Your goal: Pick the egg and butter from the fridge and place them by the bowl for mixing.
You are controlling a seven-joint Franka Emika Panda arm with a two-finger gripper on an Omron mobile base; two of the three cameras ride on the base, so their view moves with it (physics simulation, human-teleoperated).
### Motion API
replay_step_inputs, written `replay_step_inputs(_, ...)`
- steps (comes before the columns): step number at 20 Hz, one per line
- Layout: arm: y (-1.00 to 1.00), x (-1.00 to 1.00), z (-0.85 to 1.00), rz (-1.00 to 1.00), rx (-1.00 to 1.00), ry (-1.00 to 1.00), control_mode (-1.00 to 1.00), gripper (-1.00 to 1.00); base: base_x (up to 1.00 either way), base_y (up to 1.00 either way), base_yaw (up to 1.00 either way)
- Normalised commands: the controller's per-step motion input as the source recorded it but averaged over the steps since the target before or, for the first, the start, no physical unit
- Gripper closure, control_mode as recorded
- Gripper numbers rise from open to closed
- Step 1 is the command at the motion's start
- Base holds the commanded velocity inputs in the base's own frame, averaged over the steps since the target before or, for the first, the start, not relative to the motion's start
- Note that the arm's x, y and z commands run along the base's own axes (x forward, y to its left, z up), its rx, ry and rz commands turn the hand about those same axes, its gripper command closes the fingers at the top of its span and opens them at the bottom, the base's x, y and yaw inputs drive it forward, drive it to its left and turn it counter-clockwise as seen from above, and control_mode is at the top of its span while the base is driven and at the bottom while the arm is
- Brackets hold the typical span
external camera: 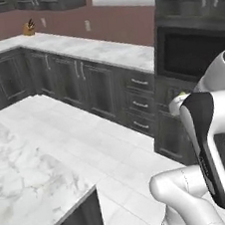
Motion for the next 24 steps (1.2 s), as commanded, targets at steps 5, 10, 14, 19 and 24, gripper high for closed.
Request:
replay_step_inputs(5,0.0,0.0,0.0,0.0,0.0,0.0,1.0,1.0,-0.14,0.3,1.0)
replay_step_inputs(10,0.0,0.0,0.0,0.0,0.0,0.0,1.0,1.0,-0.16,0.27,1.0)
replay_step_inputs(14,0.0,0.0,0.0,0.0,0.0,0.0,1.0,1.0,-0.16,0.26,1.0)
replay_step_inputs(19,0.0,0.0,0.0,0.0,0.0,0.0,1.0,1.0,-0.16,0.27,1.0)
replay_step_inputs(24,0.0,0.0,0.0,0.0,0.0,0.0,1.0,1.0,-0.13,0.31,1.0)
